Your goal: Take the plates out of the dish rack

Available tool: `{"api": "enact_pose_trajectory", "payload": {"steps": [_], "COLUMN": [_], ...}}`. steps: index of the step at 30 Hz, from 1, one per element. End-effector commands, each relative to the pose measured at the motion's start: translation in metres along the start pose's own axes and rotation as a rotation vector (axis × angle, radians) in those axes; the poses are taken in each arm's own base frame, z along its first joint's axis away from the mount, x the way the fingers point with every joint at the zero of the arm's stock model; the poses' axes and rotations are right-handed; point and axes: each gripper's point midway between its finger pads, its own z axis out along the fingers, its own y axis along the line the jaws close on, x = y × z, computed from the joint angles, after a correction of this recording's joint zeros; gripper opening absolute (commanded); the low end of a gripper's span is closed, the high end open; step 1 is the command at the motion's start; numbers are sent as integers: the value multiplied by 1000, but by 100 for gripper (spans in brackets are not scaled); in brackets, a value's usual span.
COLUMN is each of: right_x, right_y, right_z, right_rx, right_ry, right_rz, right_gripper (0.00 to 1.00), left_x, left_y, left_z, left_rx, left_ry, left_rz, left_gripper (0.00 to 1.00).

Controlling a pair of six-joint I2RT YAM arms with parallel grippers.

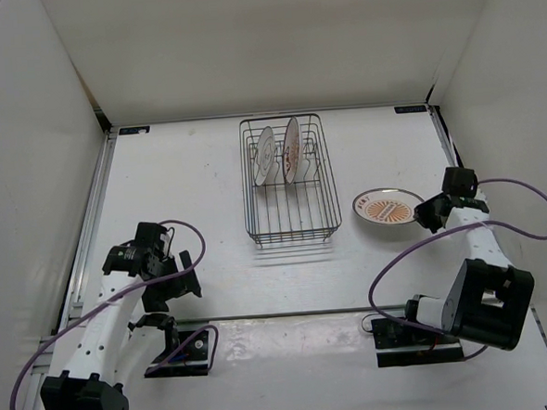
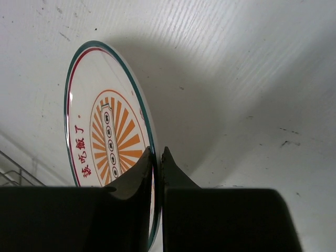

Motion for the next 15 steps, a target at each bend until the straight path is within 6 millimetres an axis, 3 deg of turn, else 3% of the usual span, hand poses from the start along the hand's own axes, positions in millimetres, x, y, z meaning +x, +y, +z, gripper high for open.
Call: {"api": "enact_pose_trajectory", "payload": {"steps": [1, 3, 6, 11, 12, 15], "right_x": [22, 26, 24, 25, 33, 26], "right_y": [-37, -51, -54, -56, -65, -63], "right_z": [15, 19, 22, 23, 17, 13], "right_rx": [159, 215, 231, 304, 356, 372], "right_ry": [61, 41, 35, 113, 154, 165], "right_rz": [129, 187, 221, 143, 126, 47], "right_gripper": [5, 9, 15, 20, 20, 21], "left_x": [-3, -5, -5, -8, -9, -14], "left_y": [-3, -3, -3, 0, -1, -5], "left_z": [-1, -1, -1, -2, -3, -7], "left_rx": [9, 11, 9, -17, -17, 3], "left_ry": [-10, -17, -10, -19, -19, -38], "left_rz": [6, 7, 6, -2, -2, 12], "left_gripper": [100, 100, 100, 100, 100, 100]}}
